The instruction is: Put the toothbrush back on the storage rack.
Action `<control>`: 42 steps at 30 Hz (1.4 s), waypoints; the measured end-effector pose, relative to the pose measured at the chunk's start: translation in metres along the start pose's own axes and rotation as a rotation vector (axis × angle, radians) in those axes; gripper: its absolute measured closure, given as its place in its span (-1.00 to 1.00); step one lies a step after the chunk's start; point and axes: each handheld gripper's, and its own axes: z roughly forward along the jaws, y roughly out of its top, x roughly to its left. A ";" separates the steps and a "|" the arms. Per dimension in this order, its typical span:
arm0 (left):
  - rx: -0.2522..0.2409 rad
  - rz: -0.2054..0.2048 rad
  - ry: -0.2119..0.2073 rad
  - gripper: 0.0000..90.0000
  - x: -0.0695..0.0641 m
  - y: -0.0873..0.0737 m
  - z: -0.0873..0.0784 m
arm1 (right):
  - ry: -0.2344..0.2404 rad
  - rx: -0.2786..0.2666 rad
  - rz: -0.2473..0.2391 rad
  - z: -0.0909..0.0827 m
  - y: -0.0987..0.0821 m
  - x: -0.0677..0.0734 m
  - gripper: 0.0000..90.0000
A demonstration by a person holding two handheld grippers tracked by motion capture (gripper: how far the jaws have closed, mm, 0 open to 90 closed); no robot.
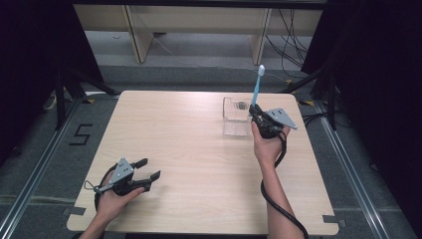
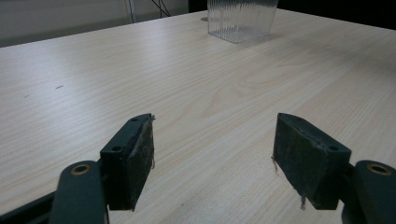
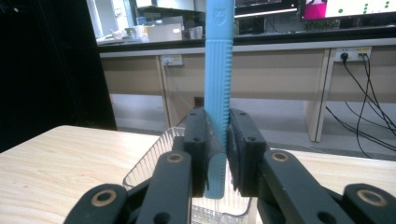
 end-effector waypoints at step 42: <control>0.003 0.001 -0.002 -0.36 -0.001 0.000 0.000 | -0.031 0.023 0.030 0.014 -0.017 -0.010 0.75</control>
